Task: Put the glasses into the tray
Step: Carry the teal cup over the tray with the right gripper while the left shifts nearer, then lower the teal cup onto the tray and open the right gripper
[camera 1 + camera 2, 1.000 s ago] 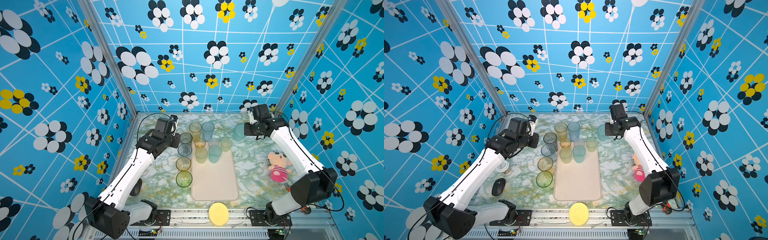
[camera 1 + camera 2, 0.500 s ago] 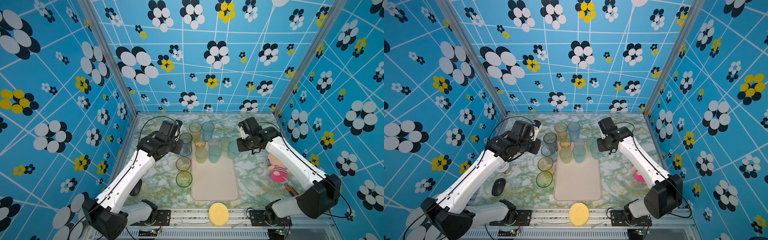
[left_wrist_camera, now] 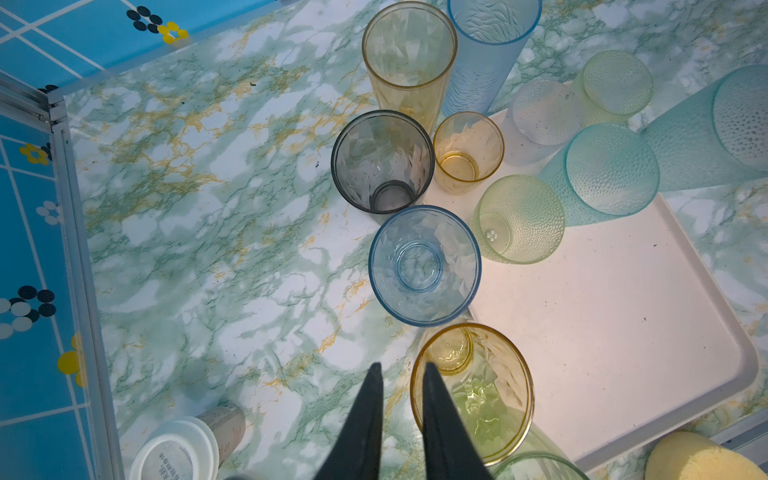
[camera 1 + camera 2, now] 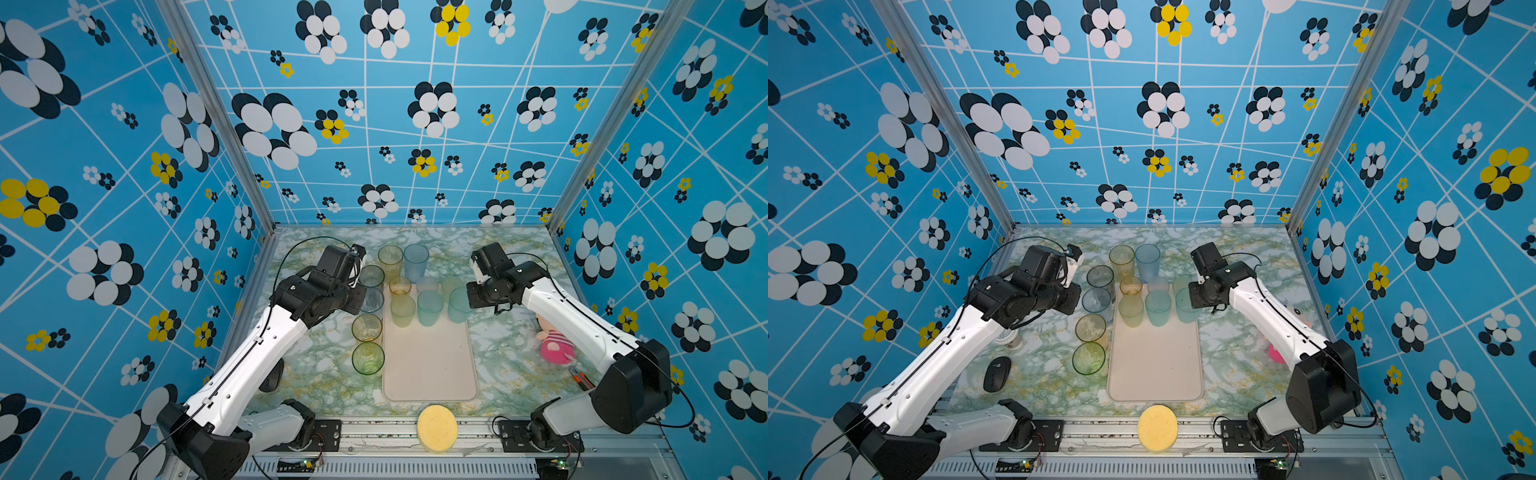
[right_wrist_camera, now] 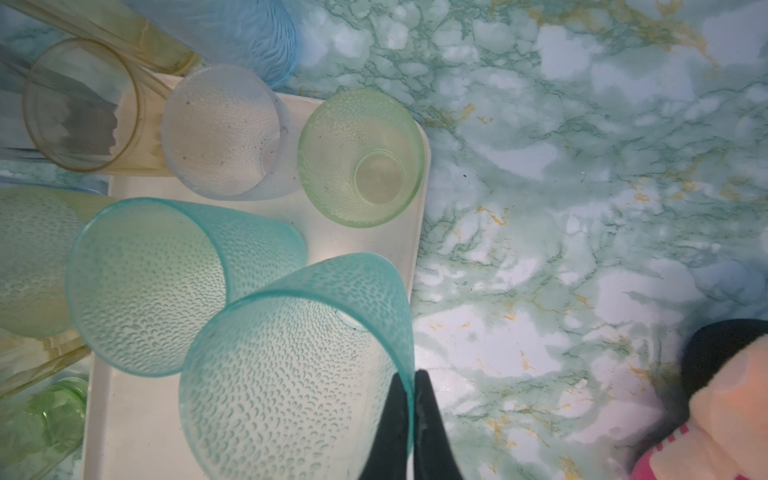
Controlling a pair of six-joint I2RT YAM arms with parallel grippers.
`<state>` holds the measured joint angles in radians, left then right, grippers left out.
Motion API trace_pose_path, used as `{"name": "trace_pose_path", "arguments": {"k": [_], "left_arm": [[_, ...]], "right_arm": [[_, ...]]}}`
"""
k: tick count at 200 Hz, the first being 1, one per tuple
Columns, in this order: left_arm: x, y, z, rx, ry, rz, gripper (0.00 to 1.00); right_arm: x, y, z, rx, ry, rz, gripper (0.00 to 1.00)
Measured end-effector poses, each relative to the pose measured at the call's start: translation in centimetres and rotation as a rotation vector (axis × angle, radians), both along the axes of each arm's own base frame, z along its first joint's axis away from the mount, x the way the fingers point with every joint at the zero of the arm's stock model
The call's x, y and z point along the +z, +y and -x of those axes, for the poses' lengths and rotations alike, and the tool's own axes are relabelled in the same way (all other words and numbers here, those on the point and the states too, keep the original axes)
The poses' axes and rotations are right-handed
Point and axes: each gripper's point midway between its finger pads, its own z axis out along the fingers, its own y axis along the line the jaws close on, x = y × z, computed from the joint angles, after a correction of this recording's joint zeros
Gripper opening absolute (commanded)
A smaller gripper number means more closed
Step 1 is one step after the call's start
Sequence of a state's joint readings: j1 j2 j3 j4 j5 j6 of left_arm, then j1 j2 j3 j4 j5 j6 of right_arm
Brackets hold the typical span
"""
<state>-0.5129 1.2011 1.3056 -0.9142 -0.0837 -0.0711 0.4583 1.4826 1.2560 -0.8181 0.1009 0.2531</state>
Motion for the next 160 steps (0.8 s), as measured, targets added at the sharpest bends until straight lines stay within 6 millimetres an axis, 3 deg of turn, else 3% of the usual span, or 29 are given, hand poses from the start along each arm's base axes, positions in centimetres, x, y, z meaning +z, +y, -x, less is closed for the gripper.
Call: {"name": "trace_pose_path", "arguments": {"k": [87, 160], "left_arm": [[-0.1, 0.0, 0.0, 0.000, 0.002, -0.001, 0.21], [-0.6, 0.0, 0.5, -0.009, 0.030, -0.018, 0.21]], "right_arm": [[-2.6, 0.5, -0.2, -0.010, 0.038, 0.007, 0.03], [-3.2, 0.8, -0.8, -0.014, 0.040, 0.006, 0.05]]}}
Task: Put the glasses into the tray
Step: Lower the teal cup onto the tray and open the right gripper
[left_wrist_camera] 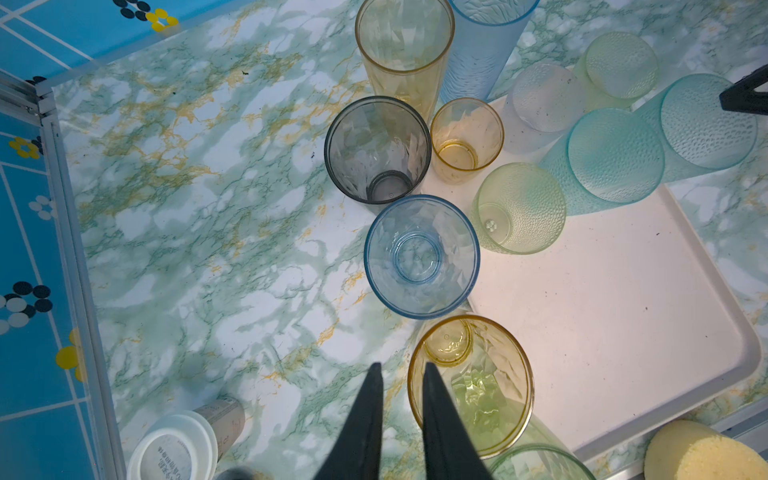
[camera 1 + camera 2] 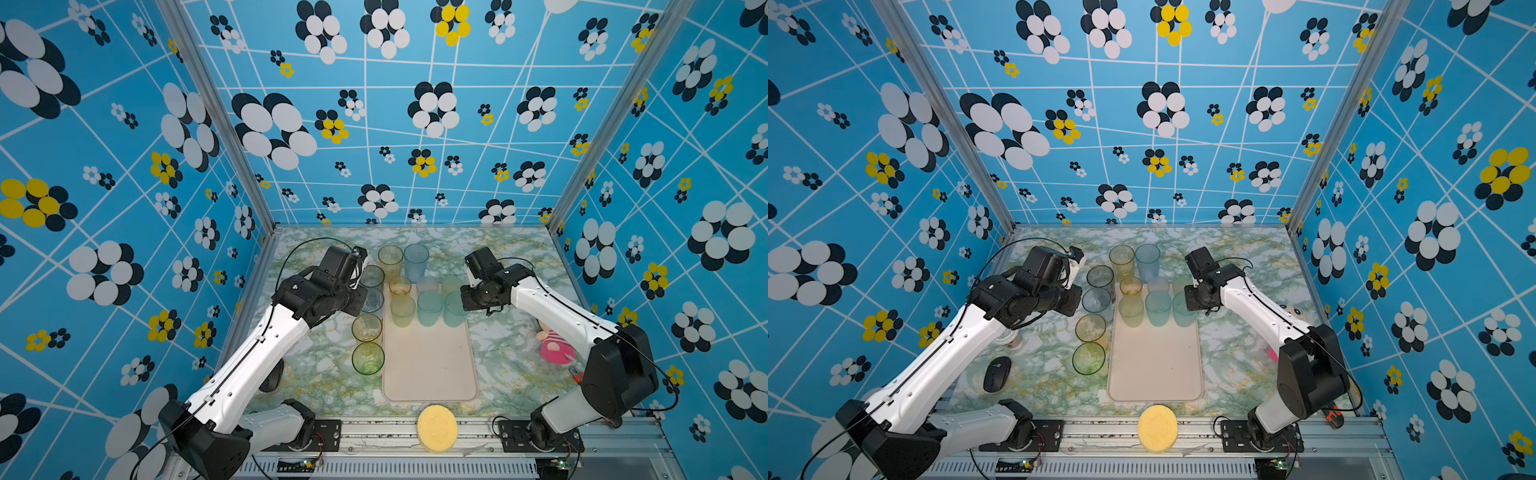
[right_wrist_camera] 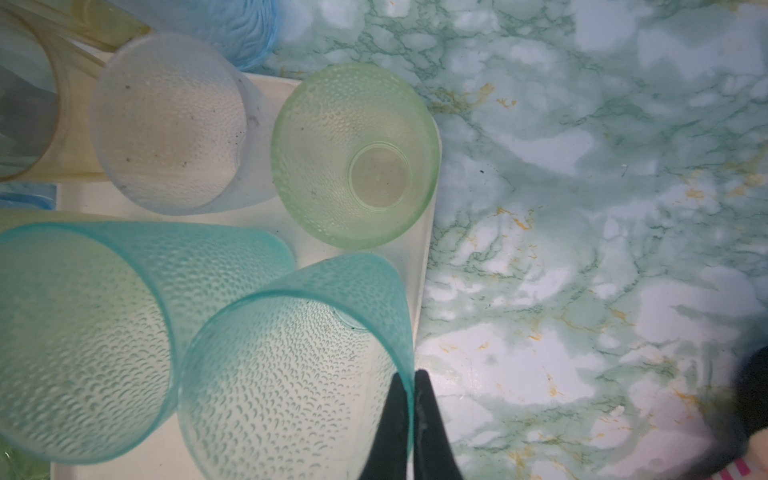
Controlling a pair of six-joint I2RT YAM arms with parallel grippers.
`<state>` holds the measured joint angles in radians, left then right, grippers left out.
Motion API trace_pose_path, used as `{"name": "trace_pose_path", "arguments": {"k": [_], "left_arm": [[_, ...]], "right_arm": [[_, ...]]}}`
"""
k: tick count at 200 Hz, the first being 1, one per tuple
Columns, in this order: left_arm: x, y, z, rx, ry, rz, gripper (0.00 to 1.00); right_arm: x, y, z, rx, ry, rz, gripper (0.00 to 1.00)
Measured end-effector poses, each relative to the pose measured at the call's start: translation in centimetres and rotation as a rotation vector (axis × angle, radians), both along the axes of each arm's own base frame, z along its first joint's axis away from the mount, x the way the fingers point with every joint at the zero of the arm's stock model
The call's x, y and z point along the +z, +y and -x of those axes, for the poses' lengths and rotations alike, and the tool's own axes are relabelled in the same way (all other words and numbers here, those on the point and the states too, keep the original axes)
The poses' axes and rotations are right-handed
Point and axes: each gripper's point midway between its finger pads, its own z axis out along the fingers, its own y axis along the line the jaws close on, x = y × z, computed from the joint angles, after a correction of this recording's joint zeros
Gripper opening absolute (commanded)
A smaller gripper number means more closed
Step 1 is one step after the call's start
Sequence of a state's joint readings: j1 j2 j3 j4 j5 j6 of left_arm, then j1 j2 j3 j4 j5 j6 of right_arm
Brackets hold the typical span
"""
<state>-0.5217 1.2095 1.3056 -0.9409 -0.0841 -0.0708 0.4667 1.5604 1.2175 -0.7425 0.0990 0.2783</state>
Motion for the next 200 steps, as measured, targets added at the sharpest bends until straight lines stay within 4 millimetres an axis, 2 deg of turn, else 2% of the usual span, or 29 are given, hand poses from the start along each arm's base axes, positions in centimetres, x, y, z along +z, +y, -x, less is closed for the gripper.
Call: {"name": "trace_pose_path", "arguments": {"k": [125, 200], "left_arm": [[-1.1, 0.3, 1.0, -0.009, 0.053, -0.042, 0.21], [-1.4, 0.3, 1.7, -0.003, 0.075, -0.054, 0.20]], "right_arm": [[-0.3, 0.2, -0.5, -0.003, -0.006, -0.005, 0.12], [-0.3, 0.2, -0.5, -0.013, -0.007, -0.006, 0.35]]}}
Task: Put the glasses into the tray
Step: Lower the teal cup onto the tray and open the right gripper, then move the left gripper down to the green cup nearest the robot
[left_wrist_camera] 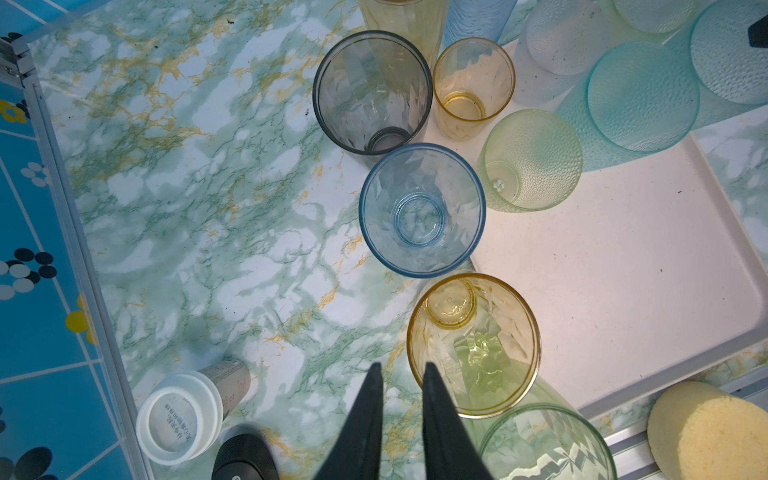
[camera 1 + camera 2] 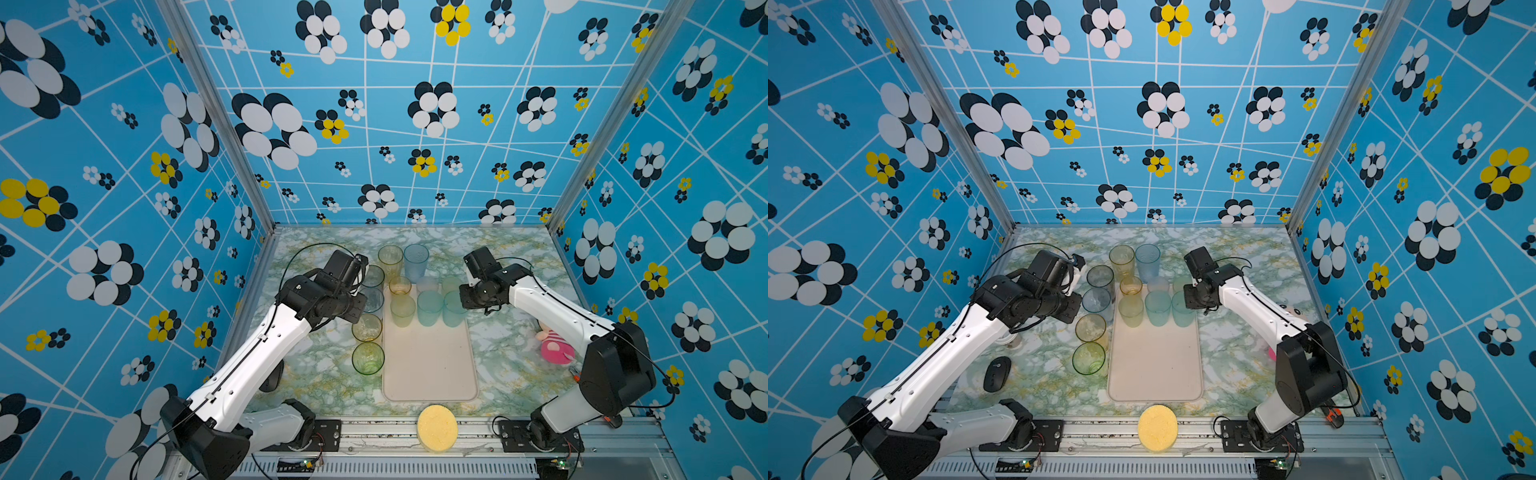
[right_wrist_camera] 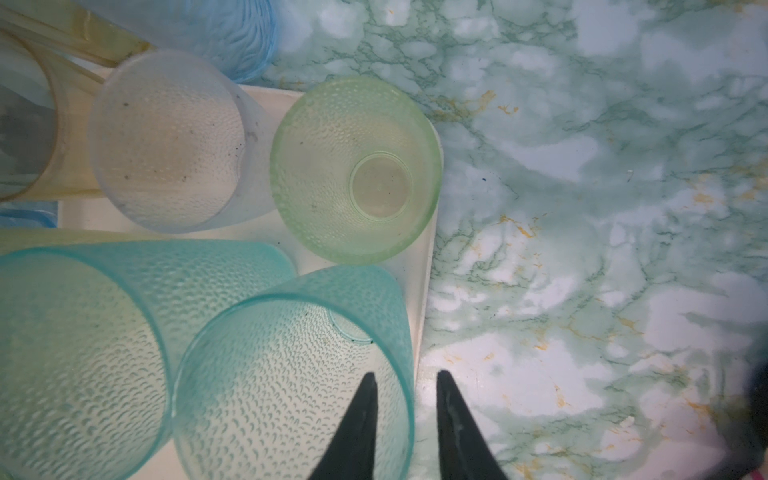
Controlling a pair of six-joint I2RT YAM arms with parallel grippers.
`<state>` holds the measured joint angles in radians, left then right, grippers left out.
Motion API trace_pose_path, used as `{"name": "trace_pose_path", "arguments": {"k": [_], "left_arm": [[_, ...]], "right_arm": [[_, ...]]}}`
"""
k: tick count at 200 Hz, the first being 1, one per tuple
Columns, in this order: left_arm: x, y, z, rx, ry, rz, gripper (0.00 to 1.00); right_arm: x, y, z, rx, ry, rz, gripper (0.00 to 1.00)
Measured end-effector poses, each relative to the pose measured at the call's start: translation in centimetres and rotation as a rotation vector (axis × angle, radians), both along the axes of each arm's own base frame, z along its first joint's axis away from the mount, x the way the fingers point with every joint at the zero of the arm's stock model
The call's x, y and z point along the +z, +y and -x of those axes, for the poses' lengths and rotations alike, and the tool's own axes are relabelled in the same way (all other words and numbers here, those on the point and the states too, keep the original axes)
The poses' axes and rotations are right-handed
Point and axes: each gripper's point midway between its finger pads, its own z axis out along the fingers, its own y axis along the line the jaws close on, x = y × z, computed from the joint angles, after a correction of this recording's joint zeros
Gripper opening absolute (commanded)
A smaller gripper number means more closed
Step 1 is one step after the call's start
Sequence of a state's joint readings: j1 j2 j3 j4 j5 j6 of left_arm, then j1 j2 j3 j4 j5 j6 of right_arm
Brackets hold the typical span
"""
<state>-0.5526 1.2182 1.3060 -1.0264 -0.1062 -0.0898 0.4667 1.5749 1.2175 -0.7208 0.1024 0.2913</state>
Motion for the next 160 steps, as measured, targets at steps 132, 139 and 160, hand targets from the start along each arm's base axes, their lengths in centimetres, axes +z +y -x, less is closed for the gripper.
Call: {"name": "trace_pose_path", "arguments": {"k": [132, 139, 160], "left_arm": [[-0.9, -0.7, 6.9, 0.033, 0.113, 0.035, 0.20], [-1.1, -0.4, 7.4, 0.049, 0.124, 0.038, 0.20], [-1.9, 0.2, 8.6, 0.086, 0.160, 0.042, 0.20]], "right_arm": [[7.5, -2.7, 0.2, -0.066, -0.221, -0.153, 0.43], [7.0, -2.6, 0.4, -0.063, -0.209, -0.155, 0.43], [6.1, -2.2, 0.8, -0.050, -0.186, -0.170, 0.43]]}}
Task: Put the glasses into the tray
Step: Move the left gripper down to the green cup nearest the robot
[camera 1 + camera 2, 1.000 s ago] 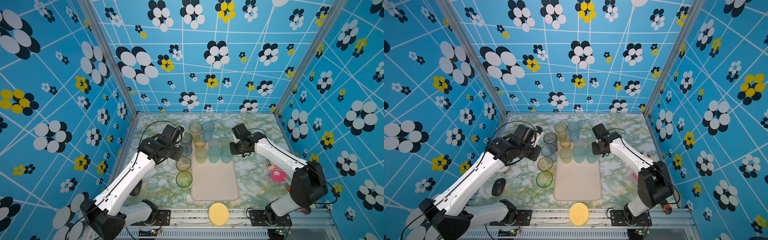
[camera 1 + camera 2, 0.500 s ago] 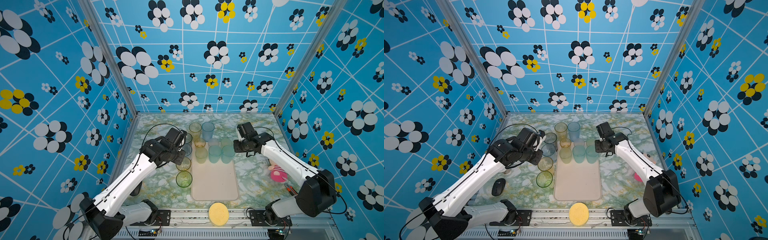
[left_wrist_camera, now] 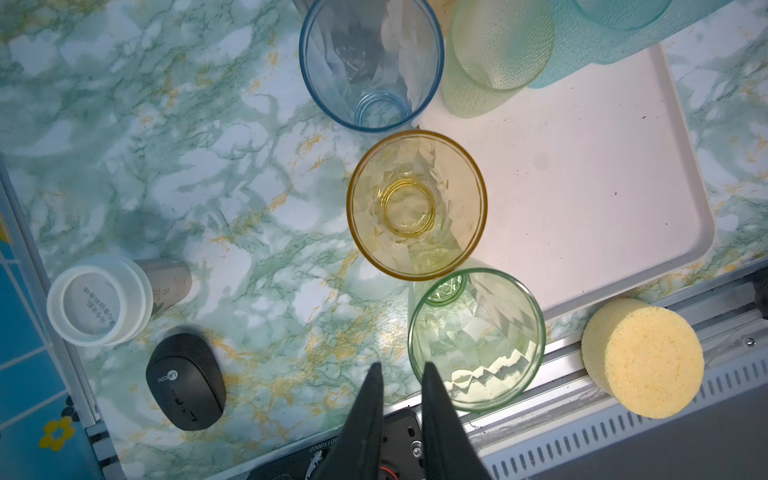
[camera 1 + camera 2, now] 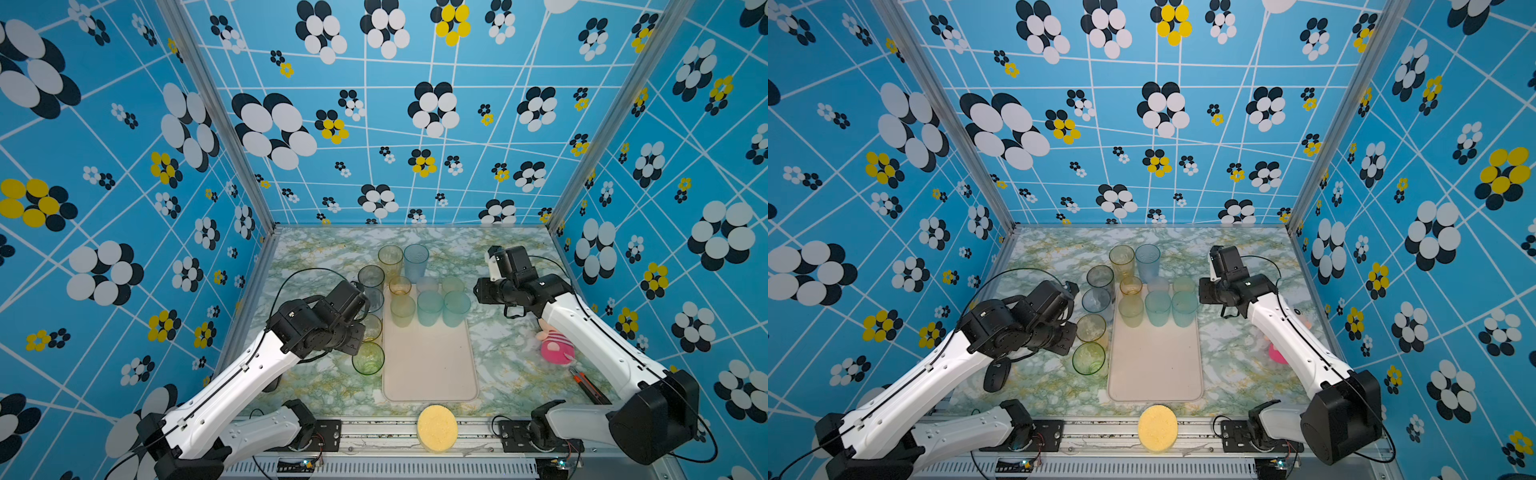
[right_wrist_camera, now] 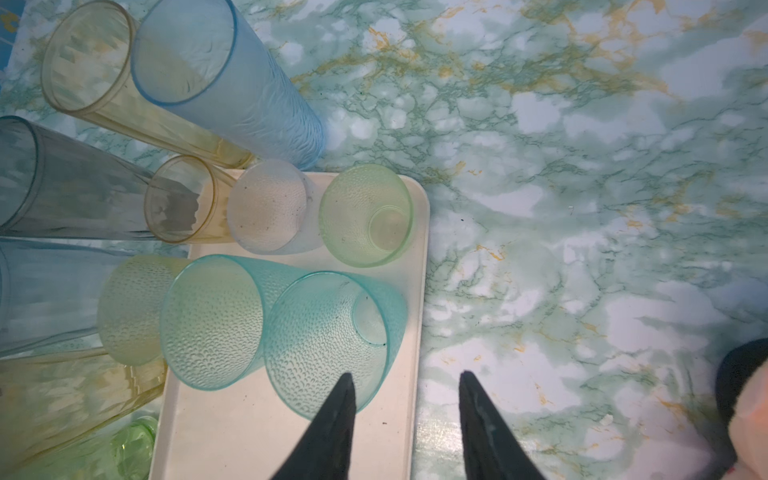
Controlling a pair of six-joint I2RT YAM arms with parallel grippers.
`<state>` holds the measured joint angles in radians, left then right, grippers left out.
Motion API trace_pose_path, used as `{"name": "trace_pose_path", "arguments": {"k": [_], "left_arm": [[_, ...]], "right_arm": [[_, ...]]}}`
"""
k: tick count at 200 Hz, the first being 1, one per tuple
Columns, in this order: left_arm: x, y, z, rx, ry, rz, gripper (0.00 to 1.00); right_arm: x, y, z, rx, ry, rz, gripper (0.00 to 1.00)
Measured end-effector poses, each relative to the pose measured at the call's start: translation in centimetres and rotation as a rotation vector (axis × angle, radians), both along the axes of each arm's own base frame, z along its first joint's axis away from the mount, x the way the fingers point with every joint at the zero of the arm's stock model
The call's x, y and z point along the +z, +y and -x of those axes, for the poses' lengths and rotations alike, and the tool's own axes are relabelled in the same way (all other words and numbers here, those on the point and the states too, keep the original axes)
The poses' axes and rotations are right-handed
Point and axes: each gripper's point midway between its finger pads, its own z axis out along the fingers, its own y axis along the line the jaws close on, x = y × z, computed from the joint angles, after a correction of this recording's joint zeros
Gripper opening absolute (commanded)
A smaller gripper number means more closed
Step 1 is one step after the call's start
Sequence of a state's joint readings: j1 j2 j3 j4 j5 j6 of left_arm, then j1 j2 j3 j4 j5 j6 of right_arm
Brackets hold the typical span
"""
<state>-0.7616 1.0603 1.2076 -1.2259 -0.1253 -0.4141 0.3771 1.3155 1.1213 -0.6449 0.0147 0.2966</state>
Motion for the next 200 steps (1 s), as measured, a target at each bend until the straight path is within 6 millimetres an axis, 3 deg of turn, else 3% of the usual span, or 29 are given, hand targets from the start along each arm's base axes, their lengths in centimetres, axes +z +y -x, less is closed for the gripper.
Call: {"name": "trace_pose_path", "arguments": {"k": [72, 200], "left_arm": [[-3.2, 1.2, 2.9, 0.081, 0.106, -0.006, 0.20], [-5.6, -0.1, 2.5, 0.098, 0.121, 0.040, 0.21]], "right_arm": [[-0.1, 1.0, 0.0, 0.032, 0.000, -0.046, 0.43], [-0.3, 1.0, 0.3, 0.036, -0.005, -0.053, 0.43]]}}
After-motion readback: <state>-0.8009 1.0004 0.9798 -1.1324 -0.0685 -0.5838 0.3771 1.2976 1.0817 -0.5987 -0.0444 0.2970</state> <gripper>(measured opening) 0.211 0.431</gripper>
